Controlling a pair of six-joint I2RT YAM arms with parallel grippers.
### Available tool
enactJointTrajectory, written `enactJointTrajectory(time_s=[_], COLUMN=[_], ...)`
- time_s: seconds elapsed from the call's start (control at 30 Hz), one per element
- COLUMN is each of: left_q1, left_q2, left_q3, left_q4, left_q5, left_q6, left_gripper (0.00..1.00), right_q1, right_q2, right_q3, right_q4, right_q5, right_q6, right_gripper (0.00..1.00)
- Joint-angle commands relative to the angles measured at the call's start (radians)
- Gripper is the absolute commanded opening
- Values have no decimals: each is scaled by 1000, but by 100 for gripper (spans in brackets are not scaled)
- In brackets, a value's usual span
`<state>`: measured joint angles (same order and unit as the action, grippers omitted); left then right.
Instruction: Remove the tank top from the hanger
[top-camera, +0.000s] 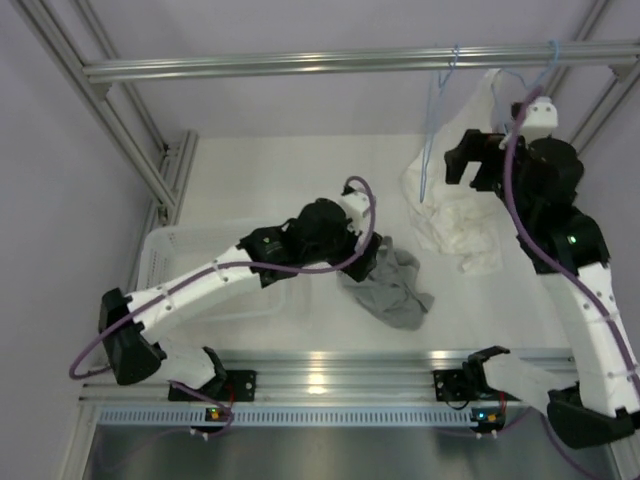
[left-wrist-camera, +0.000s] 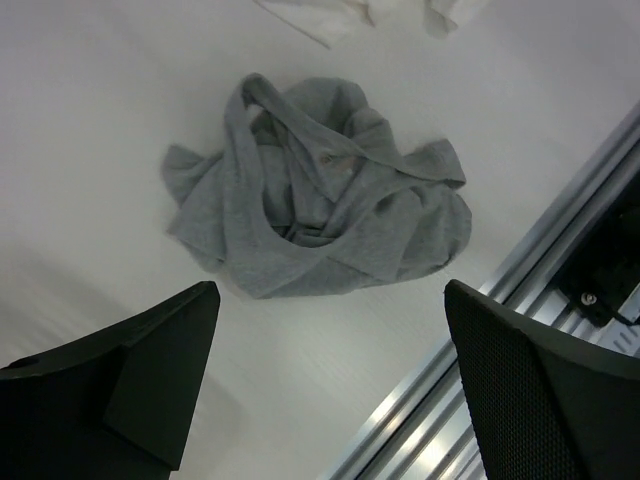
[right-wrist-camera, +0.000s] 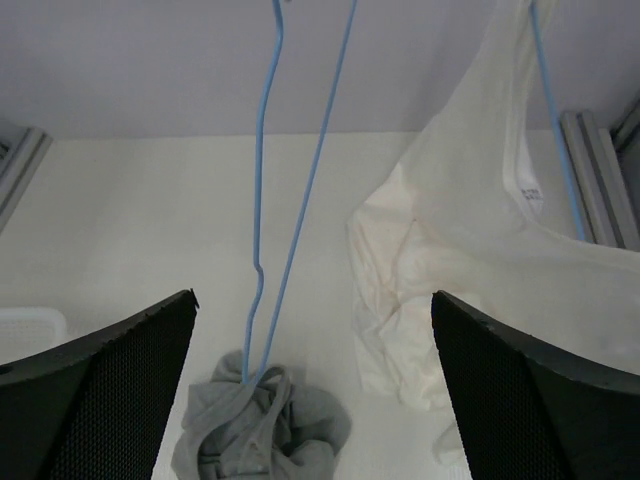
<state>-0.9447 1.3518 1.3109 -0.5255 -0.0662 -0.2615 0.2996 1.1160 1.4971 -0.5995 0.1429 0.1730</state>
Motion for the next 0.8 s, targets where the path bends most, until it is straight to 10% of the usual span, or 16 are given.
enactJointTrajectory(time_s=[0.0, 0.57, 0.7, 0.77], left_q1=[-84, -101, -106, -106], left_q2=[85, 757, 663, 586], left_q3=[-33, 114, 70, 42], left_q4=[122, 314, 299, 279], left_q5=[11, -33, -96, -145], left_q6=[102, 61, 27, 33], left_gripper=[99, 98, 0, 0], right_q1=[-10, -10, -10, -10], right_q2=[-220, -602, -611, -613], right_q3=[-26, -8, 8, 14], right_q4=[-49, -218, -218, -217], right_q5=[69, -20, -35, -49], right_q6=[31, -21, -27, -30], right_gripper=[99, 99, 99, 99])
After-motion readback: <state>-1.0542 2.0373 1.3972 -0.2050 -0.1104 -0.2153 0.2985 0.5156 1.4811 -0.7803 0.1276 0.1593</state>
